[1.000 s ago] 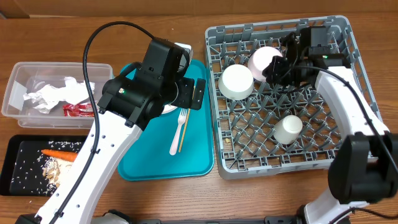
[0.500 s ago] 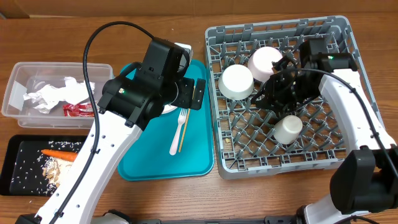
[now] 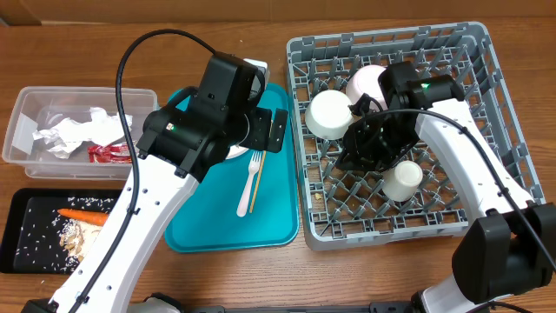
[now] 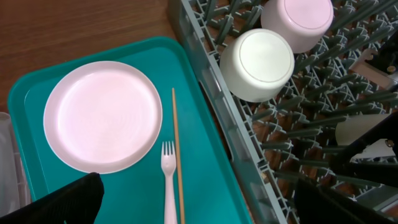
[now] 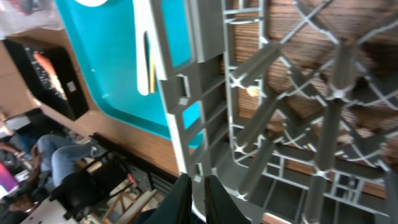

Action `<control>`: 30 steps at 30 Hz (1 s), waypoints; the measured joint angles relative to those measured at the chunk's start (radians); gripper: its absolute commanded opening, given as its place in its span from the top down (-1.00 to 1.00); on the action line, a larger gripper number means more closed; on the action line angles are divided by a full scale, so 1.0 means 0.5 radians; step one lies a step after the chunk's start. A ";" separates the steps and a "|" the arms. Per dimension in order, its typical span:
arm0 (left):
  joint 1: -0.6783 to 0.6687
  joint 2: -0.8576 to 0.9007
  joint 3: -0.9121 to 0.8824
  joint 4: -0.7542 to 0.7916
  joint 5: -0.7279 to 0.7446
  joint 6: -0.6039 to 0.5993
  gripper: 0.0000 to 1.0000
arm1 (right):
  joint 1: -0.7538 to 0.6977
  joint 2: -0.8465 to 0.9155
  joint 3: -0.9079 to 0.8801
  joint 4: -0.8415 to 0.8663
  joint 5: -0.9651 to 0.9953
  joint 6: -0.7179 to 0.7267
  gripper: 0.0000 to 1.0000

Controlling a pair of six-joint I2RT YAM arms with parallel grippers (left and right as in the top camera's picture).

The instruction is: Sort waste into correct bins and load items into the dishwasher

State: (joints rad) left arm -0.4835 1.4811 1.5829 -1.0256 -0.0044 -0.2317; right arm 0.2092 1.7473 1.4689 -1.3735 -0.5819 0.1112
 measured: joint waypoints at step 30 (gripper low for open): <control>0.671 0.869 -0.006 0.081 -0.028 0.196 -0.99 | 0.004 0.000 0.000 -0.056 0.207 -0.009 -0.64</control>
State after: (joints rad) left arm -0.1478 1.9156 1.5799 -0.9852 -0.0185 -0.1337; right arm 0.2111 1.7473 1.4689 -1.4014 -0.4786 0.1066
